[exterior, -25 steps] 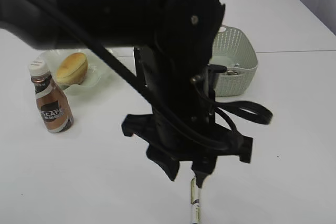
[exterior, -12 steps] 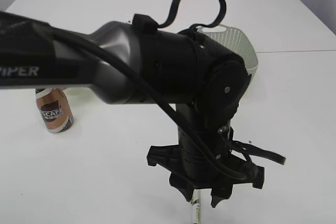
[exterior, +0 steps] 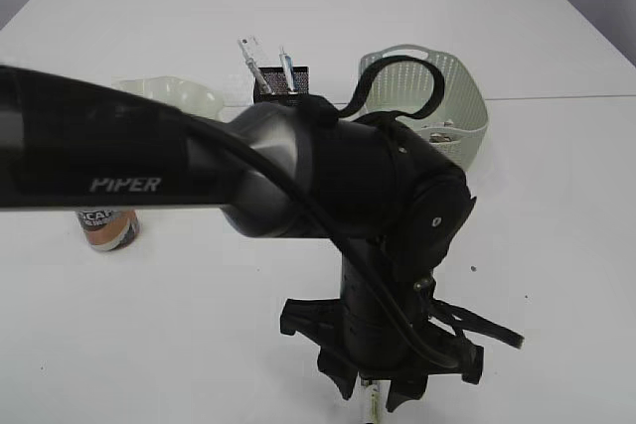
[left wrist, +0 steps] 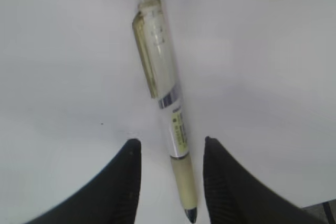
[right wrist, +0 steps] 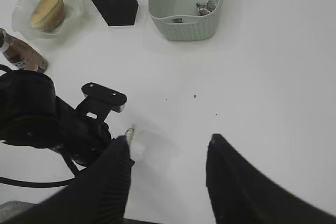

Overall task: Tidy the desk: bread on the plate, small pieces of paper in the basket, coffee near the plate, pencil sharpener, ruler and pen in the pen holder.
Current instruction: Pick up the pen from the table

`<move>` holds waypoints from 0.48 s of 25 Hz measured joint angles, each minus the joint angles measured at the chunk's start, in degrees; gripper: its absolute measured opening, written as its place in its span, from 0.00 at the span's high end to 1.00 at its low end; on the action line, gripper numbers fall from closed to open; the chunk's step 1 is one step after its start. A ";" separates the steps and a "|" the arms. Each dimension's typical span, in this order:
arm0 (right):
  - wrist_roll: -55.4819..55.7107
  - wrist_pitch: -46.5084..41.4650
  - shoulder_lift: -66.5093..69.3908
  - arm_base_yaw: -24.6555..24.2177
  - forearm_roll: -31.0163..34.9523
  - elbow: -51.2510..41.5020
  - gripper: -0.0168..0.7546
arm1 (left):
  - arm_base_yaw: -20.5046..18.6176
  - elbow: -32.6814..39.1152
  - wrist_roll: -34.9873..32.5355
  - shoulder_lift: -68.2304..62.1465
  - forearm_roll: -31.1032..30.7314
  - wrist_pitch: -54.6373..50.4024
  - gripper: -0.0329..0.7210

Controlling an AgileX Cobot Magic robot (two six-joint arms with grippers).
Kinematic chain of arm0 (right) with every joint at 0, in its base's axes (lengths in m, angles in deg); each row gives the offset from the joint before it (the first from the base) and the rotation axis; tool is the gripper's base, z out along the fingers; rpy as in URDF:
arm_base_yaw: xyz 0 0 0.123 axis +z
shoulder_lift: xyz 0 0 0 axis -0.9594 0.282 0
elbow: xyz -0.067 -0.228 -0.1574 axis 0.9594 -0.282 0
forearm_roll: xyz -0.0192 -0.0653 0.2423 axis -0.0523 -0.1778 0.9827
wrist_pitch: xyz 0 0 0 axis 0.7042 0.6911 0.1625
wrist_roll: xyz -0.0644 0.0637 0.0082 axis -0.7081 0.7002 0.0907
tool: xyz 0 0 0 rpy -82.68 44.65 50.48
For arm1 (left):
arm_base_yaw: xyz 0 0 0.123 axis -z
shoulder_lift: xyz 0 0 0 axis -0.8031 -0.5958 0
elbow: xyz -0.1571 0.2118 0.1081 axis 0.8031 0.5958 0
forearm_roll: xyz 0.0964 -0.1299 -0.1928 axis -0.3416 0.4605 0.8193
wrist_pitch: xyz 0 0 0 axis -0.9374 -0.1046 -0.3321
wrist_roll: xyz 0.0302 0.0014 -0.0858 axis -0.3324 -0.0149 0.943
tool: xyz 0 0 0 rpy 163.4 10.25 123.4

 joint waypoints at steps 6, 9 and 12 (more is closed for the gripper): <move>-0.24 0.00 0.00 0.00 0.63 0.00 0.52 | -0.10 -0.22 0.00 -2.06 0.00 0.79 0.59; -0.45 0.00 0.00 0.00 0.63 0.00 0.52 | -0.32 -0.22 0.00 -2.62 0.00 1.42 0.57; -0.57 0.00 0.00 0.00 0.67 0.00 0.52 | -0.90 -0.22 0.00 -2.82 0.00 2.09 0.57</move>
